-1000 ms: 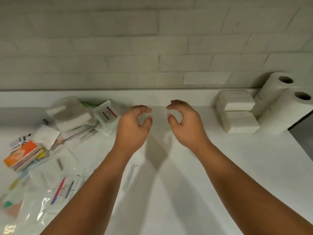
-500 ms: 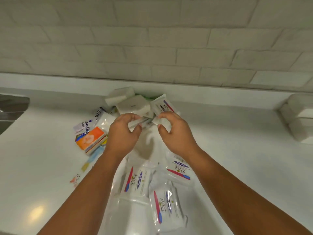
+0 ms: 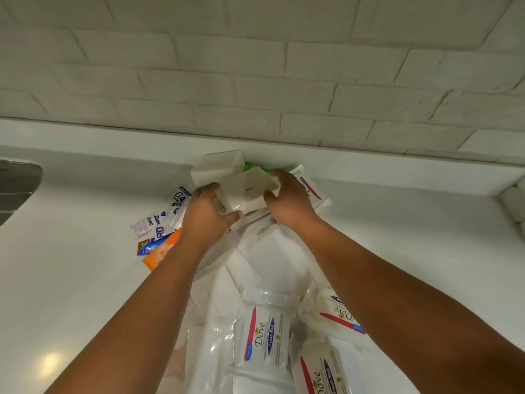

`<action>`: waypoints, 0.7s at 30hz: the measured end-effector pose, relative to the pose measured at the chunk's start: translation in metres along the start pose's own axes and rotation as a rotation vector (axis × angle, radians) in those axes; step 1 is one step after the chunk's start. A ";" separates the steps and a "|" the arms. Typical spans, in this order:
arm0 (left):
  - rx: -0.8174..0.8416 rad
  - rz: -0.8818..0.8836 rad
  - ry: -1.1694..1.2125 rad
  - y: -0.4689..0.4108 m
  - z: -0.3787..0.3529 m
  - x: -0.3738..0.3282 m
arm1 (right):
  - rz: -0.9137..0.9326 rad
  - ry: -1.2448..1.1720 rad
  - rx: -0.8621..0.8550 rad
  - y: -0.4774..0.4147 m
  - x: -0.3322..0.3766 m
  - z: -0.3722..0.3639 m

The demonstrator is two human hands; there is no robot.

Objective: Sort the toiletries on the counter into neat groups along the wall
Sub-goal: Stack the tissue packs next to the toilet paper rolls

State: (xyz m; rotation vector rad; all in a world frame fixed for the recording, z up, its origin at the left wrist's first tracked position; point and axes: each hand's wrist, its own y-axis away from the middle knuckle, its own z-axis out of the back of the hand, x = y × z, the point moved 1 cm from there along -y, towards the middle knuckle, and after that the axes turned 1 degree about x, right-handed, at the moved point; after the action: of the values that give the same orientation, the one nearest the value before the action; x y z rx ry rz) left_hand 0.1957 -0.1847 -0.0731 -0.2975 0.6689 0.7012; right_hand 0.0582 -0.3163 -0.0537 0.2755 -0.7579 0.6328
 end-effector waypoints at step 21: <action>0.090 -0.080 0.465 0.050 -0.010 -0.039 | -0.154 -0.843 0.104 0.041 -0.036 0.030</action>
State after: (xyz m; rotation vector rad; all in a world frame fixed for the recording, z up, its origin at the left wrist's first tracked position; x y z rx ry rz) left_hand 0.1354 -0.1715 -0.0567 -0.4072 1.1214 0.5249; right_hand -0.0042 -0.3130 -0.0580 0.7110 -1.4947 0.3945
